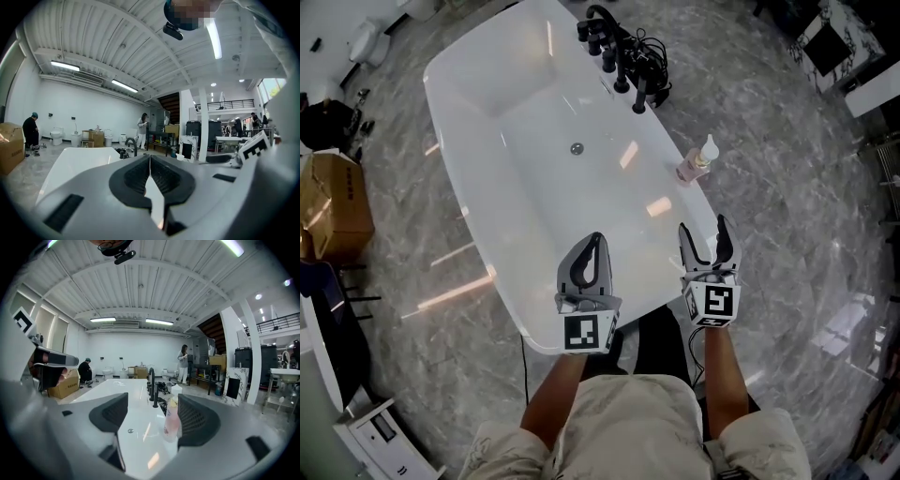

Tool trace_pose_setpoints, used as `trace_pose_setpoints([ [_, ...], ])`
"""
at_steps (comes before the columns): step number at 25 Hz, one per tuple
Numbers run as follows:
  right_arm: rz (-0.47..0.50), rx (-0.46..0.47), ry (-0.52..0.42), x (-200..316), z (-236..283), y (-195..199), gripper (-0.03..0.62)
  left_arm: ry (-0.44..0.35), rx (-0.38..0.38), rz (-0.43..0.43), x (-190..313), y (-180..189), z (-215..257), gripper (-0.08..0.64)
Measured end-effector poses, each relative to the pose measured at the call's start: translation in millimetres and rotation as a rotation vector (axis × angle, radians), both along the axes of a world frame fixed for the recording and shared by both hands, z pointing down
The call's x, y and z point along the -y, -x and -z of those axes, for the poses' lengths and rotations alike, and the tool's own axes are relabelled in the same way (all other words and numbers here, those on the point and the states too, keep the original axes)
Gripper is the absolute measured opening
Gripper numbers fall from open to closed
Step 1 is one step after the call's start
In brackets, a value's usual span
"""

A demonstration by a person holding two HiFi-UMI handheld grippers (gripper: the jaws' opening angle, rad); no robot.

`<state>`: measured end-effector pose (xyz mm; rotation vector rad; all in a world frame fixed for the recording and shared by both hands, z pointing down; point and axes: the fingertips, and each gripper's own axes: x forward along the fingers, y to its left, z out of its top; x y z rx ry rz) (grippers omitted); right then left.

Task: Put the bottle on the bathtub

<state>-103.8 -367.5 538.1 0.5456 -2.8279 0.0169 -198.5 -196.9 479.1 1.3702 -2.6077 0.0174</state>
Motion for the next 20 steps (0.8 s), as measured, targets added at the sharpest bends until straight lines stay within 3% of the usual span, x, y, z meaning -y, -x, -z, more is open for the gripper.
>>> trace_pose_setpoints([
  [10,0.024,0.102,-0.079,-66.9,103.4,-28.5,0.293,-0.027,0.041,0.019,-71.5,-4.7,65.7,0.006],
  [20,-0.014,0.259,-0.123,-96.5,199.6,-53.7,0.292,-0.085,0.131,-0.033,-99.8,-24.9,137.1,0.006],
])
